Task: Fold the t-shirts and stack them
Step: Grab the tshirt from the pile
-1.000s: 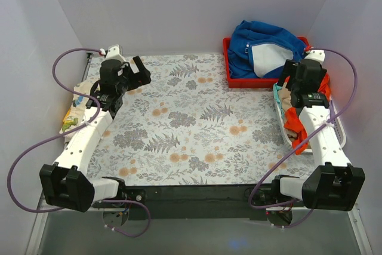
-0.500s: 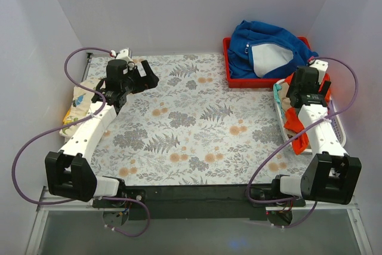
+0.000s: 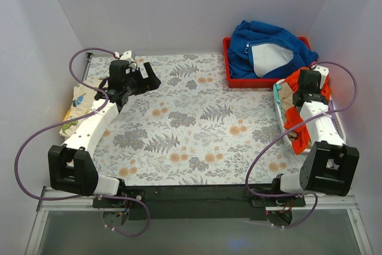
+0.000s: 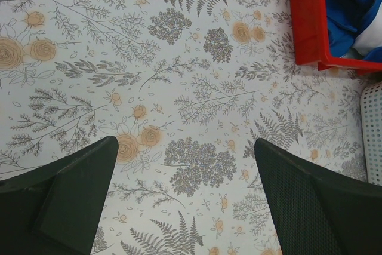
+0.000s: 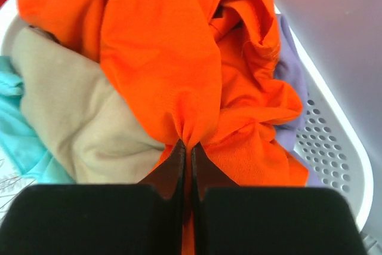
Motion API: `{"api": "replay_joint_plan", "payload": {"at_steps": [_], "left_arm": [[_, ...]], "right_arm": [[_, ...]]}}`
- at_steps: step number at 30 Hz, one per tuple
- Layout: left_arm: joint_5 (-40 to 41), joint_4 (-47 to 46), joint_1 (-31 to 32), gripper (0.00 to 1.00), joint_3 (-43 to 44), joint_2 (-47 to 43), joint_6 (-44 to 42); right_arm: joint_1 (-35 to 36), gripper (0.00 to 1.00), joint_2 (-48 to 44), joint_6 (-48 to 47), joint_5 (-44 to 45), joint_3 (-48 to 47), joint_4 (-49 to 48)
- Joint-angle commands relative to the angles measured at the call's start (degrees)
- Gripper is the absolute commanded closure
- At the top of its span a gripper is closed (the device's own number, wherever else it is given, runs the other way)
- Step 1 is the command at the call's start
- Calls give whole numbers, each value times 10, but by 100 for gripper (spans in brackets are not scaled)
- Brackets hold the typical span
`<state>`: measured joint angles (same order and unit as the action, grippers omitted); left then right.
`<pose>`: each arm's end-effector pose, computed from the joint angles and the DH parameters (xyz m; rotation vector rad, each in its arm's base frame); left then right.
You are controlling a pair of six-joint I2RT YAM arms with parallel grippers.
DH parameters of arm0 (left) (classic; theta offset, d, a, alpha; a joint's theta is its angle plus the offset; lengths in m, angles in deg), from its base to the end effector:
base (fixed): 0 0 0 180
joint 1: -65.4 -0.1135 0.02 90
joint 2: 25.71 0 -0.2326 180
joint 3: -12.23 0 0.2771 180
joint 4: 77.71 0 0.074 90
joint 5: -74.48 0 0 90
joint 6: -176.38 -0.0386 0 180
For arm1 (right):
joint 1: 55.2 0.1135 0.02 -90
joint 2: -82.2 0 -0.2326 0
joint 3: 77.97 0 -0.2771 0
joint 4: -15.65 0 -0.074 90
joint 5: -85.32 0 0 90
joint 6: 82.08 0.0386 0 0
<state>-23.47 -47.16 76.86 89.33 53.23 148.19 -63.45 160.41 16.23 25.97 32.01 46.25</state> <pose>0.3391 -0.0742 0.2728 -0.8851 2.0866 -0.8694 0.3241 -0.0669 0.2346 0.5981 2.1190 -0.5977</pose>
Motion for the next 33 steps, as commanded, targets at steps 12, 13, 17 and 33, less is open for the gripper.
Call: {"api": "replay_joint_plan", "payload": {"at_steps": [12,13,17,33], "left_arm": [[-2,-1,0,5,8,-12,4],[-2,-2,0,5,9,-12,5],[-1,-4,0,5,8,-15,10],[44,-13,0,5,15,-27,27]], "right_arm": [[-2,99,-243,-75,-346,37,-147],[-3,99,-247,-79,-370,30,-144],[-3,99,-251,-60,-546,1,-150],[124,99,-138,251,-952,-165,-500]]}}
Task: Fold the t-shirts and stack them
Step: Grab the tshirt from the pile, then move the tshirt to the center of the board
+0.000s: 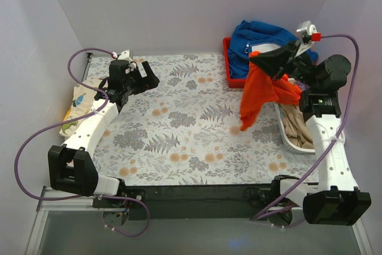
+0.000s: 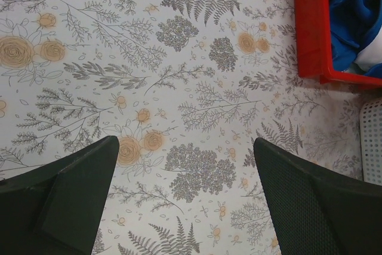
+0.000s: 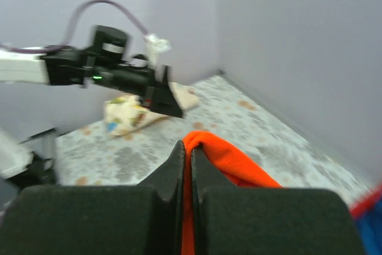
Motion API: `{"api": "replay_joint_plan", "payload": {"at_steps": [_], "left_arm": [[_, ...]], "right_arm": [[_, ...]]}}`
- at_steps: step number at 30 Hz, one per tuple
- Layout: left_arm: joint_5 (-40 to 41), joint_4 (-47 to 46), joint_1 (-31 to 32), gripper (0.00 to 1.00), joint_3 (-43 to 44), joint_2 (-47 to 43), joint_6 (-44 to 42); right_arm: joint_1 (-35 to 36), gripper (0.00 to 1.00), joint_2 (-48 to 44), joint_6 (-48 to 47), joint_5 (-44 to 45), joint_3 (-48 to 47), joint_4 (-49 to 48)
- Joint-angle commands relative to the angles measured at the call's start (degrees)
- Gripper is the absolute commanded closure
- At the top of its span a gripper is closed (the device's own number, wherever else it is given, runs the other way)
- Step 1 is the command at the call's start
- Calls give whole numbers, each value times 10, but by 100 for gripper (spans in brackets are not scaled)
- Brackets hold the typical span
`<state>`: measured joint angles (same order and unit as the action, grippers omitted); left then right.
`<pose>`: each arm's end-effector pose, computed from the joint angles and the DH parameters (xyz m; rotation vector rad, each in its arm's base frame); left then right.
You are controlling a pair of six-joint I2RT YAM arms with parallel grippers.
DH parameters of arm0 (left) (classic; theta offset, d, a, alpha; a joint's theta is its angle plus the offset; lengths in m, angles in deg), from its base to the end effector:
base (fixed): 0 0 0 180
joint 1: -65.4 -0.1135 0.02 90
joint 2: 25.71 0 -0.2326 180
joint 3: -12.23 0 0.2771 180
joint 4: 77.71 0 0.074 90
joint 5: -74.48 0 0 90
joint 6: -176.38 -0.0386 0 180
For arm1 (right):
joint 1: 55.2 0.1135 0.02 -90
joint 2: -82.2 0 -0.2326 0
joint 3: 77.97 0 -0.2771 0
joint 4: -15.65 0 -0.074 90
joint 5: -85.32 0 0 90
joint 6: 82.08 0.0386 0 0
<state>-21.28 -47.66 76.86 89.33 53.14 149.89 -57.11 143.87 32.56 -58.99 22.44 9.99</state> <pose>0.3398 -0.0728 0.2740 -0.9310 2.0504 -0.8523 0.2626 0.0226 0.4421 -0.5830 1.2614 0.8793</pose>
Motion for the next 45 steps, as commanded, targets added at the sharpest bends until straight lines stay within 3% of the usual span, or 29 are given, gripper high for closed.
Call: {"api": "replay_joint_plan", "payload": {"at_steps": [1,4,11,16,21,26,28,32,37,38,39,40,43,45], "left_arm": [[27,-8,0,4,17,-27,14],[51,-4,-3,4,17,-35,26],[104,13,-18,2,23,-66,31],[122,36,-20,2,39,-71,16],[110,63,-22,2,54,-68,3],[106,87,-23,2,47,-69,-3],[97,88,-23,2,35,-68,0],[69,88,-23,2,19,-55,12],[34,94,-23,3,13,-41,15],[33,95,-23,3,15,-39,14],[32,98,-23,3,17,-38,13],[30,102,-23,3,19,-32,8],[21,112,-23,3,21,-23,1],[12,120,-23,4,18,-21,-1]], "right_arm": [[108,99,41,89,-106,-86,-137],[181,99,96,99,-101,-124,-136],[293,99,243,72,-40,-97,-108],[381,99,336,23,13,-112,-36],[423,99,398,-12,50,-149,30],[458,99,318,-134,194,-124,253],[482,99,276,-150,227,-80,280],[506,99,169,-138,266,-1,349],[560,99,96,-62,250,101,424],[574,96,80,-52,248,108,433],[587,86,75,-43,249,108,447],[608,64,74,-42,246,97,475],[624,46,70,-49,318,56,544],[623,36,64,-53,453,12,561]]}}
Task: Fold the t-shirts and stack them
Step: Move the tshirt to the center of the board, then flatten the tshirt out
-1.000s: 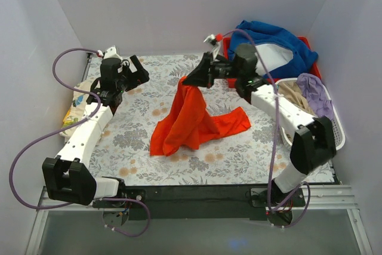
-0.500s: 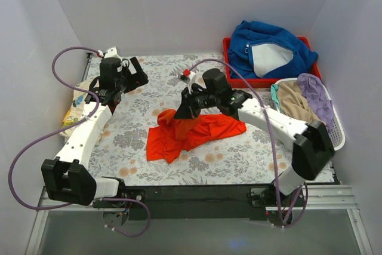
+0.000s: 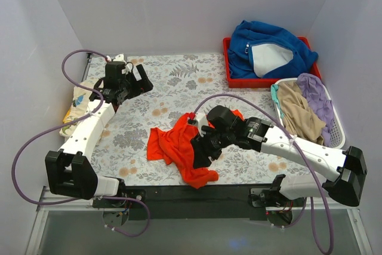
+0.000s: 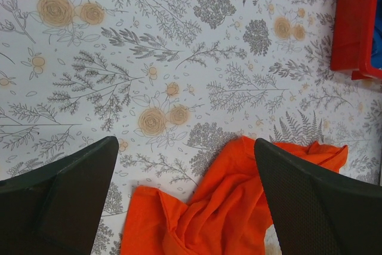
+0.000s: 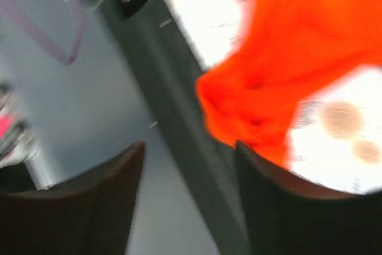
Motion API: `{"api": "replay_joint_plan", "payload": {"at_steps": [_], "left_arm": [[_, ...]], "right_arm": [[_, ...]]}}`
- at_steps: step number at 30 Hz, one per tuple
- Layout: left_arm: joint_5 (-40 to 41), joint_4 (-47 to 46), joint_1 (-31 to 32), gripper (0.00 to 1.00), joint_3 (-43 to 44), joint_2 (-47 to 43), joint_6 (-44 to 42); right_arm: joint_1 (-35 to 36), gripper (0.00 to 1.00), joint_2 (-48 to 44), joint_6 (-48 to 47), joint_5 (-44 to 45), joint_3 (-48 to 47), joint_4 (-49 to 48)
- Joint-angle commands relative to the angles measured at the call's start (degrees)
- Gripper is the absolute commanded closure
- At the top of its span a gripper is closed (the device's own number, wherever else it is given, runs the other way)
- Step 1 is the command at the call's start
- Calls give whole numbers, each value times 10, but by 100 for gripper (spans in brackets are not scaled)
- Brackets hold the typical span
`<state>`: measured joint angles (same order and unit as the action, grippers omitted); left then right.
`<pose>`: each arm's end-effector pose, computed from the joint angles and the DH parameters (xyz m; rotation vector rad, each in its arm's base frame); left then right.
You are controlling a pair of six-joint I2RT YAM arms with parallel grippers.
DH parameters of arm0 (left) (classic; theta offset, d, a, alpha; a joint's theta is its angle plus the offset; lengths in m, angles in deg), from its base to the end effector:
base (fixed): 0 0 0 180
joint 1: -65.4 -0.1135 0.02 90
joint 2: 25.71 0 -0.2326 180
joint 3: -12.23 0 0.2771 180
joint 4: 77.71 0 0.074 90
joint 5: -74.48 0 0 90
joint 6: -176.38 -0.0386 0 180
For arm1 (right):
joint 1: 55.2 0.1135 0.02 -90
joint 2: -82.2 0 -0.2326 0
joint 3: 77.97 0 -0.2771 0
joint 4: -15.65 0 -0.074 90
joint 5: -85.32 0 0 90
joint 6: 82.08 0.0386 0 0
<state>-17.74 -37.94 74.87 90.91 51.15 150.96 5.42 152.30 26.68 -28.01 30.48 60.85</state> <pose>0.3281 -0.0562 0.2796 -1.0623 2.0837 -0.7238 0.1323 0.2662 0.2635 -1.1204 2.3004 1.1001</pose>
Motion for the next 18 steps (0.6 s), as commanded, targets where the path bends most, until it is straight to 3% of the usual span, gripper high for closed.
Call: {"api": "replay_joint_plan", "payload": {"at_steps": [1,2,5,10,18], "left_arm": [[-29,25,-3,3,1,0,-12],[-41,27,-3,4,-4,-2,-10],[-80,27,-3,4,-28,-7,-2],[-130,15,-2,7,-94,-14,22],[-140,27,11,12,-171,-38,33]], "right_arm": [[-3,29,-22,4,194,-79,53],[-5,24,-23,1,310,-97,53],[-40,19,-9,-25,433,-106,23],[-168,18,74,-58,364,-99,-28],[-182,18,151,-73,305,-114,-52]]}}
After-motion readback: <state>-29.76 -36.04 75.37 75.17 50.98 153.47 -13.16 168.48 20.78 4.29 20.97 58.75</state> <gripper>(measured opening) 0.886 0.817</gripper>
